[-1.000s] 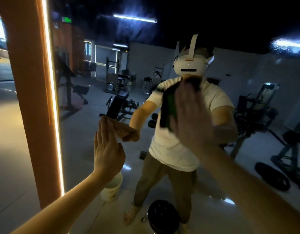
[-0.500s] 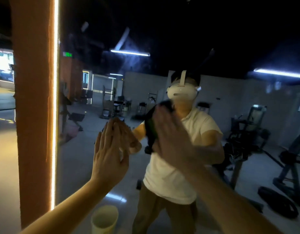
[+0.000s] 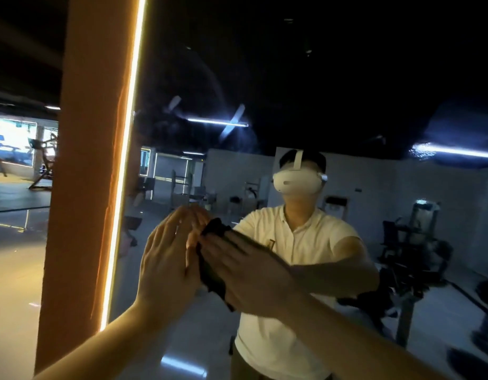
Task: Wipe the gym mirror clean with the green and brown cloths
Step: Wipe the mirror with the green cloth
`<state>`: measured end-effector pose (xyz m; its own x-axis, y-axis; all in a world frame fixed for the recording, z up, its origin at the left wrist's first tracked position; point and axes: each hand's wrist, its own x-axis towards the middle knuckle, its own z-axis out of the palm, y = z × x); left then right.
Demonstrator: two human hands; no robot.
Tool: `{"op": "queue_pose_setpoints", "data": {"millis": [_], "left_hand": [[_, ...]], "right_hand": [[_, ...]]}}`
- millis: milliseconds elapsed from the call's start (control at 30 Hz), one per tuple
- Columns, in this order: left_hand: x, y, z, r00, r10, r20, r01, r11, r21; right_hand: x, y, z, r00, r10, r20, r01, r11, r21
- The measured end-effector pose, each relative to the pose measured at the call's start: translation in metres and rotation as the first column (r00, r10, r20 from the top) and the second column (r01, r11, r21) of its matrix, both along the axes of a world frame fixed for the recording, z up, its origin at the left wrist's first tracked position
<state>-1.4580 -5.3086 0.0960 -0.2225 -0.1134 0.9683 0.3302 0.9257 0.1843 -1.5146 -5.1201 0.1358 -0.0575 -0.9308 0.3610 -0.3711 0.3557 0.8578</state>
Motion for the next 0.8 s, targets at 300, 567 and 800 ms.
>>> {"op": "queue_pose_setpoints", "data": {"millis": [300,567,800], "left_hand": [[0.003,-0.028,0.013,0.991,0.024,0.13,-0.001,0.985,-0.175],[0.01,-0.057,0.064,0.999,0.015,0.038,-0.011,0.995,-0.095],[0.009,-0.066,0.069,0.986,0.034,0.163,-0.005,0.984,-0.178]], "right_hand": [[0.003,-0.032,0.182,0.975,-0.205,-0.083,0.079,0.674,-0.734],[-0.003,-0.045,0.119,0.986,-0.044,-0.161,0.037,0.998,-0.046],[0.0,-0.049,0.215,0.963,-0.249,-0.105,0.093,0.668,-0.739]]}}
